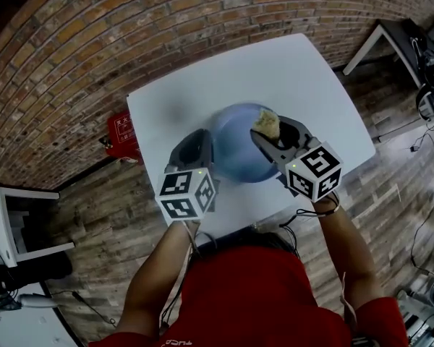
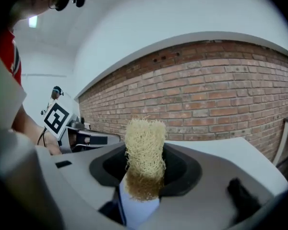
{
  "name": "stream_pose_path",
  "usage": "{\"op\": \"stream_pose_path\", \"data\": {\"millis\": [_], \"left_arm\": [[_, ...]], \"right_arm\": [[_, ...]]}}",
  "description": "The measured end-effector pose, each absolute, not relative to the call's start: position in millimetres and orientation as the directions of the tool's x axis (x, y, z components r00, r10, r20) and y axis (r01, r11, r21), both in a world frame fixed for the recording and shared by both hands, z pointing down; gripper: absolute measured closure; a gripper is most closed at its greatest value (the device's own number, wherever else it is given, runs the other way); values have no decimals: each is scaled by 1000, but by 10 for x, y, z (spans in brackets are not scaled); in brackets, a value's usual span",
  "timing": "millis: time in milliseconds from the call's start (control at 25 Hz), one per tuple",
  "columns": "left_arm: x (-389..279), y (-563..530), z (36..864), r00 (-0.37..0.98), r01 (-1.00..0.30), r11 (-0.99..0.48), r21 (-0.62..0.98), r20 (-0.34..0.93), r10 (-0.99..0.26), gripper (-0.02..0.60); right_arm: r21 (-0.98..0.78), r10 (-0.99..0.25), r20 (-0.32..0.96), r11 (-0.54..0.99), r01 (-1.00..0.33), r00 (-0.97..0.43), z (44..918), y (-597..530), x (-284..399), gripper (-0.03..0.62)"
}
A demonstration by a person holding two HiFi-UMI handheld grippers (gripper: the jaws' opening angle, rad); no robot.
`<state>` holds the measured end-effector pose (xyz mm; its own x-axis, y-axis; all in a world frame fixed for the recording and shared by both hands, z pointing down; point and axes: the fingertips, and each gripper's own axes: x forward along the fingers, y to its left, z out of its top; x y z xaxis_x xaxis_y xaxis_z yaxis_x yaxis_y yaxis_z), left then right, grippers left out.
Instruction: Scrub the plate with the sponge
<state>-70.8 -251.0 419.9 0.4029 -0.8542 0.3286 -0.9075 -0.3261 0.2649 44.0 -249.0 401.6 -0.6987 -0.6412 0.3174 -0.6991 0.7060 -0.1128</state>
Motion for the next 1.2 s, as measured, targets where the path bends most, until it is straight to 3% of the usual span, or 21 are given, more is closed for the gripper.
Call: {"op": "stream_pose_path", "data": {"millis": [160, 520, 720, 1200], "left_arm": [[-454, -2424, 3445, 494, -868, -485, 108, 94, -864, 556], [-266, -2103, 2840, 577, -816, -578, -14, -76, -813, 566], [-275, -1998, 2655, 574, -818, -574, -41, -111, -811, 568], [-112, -1961, 2710, 592, -803, -595, -17, -123, -796, 568]], "right_arm": [[-83, -662, 161, 730, -678, -732, 3615, -2397, 342, 414], [23, -673, -39, 738, -674, -739, 2854, -2093, 278, 414], [76, -677, -102, 726, -684, -729, 2671, -1958, 298, 414], [93, -687, -81, 716, -692, -722, 2756, -1871, 373, 414]]}}
